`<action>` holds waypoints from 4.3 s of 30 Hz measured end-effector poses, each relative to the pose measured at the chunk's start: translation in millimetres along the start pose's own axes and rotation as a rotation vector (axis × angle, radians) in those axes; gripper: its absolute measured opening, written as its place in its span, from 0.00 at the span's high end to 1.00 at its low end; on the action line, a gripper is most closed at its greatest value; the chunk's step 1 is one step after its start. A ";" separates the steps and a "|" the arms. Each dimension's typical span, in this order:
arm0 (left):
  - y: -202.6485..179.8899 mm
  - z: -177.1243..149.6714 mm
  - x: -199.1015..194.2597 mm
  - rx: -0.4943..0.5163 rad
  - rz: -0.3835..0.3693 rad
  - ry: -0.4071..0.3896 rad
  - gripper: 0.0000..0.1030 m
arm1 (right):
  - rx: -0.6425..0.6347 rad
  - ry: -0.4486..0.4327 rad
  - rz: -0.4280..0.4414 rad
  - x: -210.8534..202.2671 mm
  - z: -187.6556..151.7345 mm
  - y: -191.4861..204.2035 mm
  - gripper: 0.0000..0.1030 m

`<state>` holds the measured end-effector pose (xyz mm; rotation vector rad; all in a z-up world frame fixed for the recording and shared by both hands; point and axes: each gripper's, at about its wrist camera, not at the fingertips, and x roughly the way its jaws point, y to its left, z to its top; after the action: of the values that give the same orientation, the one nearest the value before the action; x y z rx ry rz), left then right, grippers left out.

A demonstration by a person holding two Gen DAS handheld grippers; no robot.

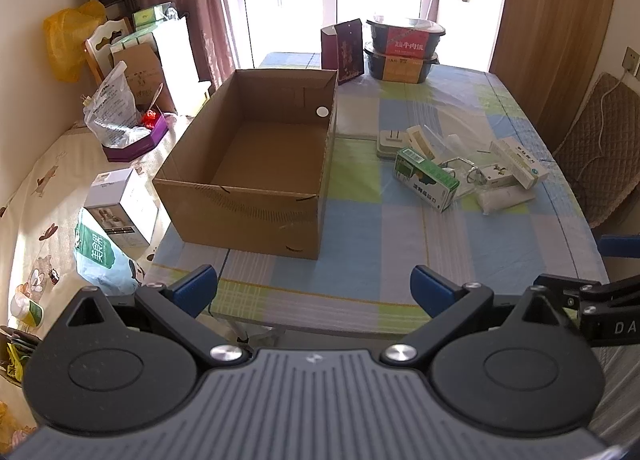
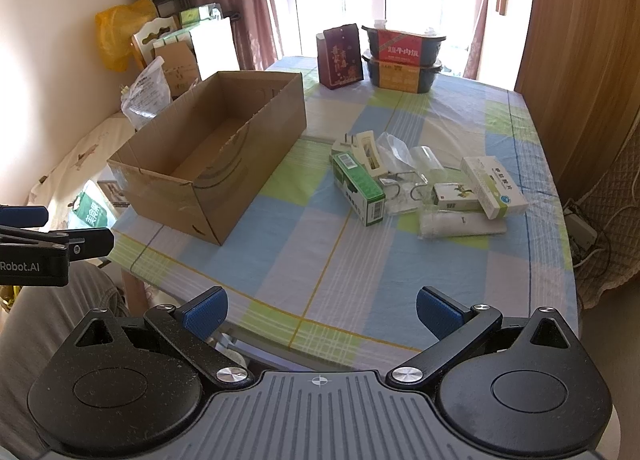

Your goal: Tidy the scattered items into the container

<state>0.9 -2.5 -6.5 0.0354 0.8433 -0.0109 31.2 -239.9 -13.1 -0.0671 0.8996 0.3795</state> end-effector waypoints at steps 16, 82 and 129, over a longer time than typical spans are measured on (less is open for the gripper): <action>-4.5 -2.7 7.5 0.010 -0.001 0.017 0.01 | 0.003 0.009 -0.006 5.9 -4.3 -3.5 0.00; -141.8 102.6 264.5 0.101 -0.166 0.169 0.14 | 0.324 0.039 -0.230 165.4 48.1 -218.7 0.00; -100.4 155.1 264.6 0.207 -0.184 0.124 0.75 | 0.053 0.017 -0.220 267.2 99.7 -264.2 0.25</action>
<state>290.3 -107.2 -103.8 0.1542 0.9649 -0.2716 348.2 -386.0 -184.4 -0.1200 0.9088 0.1506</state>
